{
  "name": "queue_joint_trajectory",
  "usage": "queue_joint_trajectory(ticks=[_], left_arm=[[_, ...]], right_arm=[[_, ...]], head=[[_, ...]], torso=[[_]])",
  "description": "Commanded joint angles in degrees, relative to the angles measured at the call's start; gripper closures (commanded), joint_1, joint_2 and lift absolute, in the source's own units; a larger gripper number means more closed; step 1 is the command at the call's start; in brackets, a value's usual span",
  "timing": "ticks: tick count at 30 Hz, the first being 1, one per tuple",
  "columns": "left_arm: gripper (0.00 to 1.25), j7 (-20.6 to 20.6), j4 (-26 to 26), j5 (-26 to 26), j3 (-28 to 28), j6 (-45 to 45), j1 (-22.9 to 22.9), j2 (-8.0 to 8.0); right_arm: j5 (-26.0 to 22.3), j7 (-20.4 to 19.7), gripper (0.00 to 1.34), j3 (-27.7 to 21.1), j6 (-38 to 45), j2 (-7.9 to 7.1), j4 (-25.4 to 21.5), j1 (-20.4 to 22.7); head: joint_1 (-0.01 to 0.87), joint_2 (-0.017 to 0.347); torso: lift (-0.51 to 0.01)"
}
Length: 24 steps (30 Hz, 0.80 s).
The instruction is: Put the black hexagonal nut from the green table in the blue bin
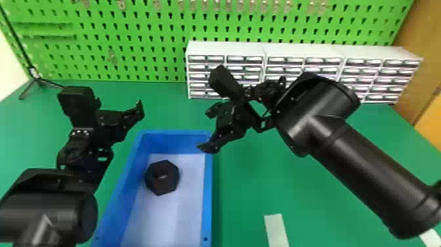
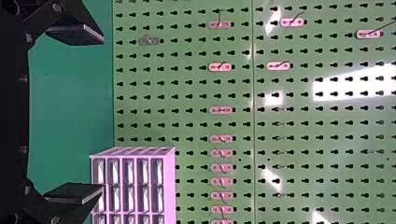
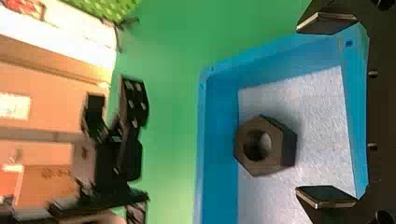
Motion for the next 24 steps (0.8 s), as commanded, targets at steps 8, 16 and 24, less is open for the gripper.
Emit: queue_joint_trajectory(ticks=[8,16,24], left_arm=[[0.16,0.0,-0.1,0.2,0.3,-0.3,0.1,0.0],[0.16,0.0,-0.3,0.4,0.3,-0.5,0.2,0.0],[0.16,0.0,-0.3,0.4,0.2,-0.5,0.4,-0.09]], right_arm=[[2.9,-1.3,0.09,-16.6,0.3,4.15,0.0,6.6],[3.5,-7.8,0.09,-26.7,0.0,6.25,-2.2,11.5],[3.0,-16.9,0.09,-34.2,-2.5,7.57,-6.2,17.0]], head=[[0.683,0.028],[0.683,0.028],[0.683,0.028]], torso=[[-0.096],[-0.096],[-0.096]])
